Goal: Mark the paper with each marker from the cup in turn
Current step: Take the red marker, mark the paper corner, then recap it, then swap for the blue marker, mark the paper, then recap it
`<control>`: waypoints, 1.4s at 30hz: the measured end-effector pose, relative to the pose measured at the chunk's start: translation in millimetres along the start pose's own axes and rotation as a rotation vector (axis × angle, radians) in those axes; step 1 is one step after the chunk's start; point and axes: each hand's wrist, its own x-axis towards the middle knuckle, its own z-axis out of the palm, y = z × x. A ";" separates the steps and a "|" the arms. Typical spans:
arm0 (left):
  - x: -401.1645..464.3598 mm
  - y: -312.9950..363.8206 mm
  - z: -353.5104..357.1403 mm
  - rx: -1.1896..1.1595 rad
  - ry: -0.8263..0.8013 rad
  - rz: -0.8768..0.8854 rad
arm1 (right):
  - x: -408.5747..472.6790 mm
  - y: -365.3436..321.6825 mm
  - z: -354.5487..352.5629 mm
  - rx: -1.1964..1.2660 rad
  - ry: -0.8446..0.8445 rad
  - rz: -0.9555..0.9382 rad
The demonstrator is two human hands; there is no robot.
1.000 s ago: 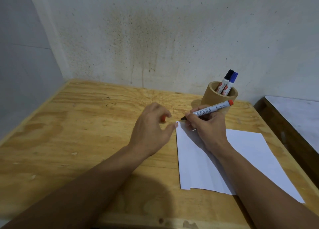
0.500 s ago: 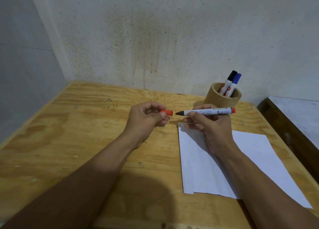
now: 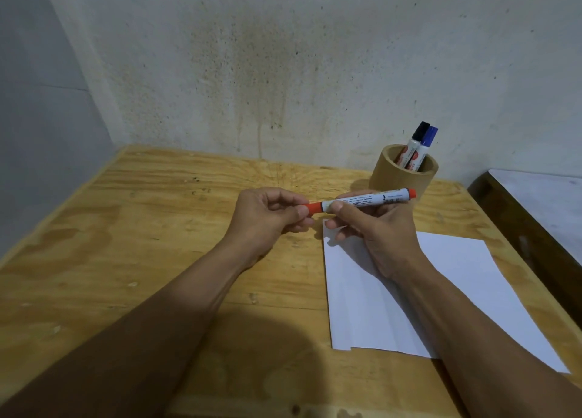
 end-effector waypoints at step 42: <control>44.1 33.5 88.6 0.968 -0.181 0.667 | 85.4 -92.7 -71.8 -0.811 0.432 0.216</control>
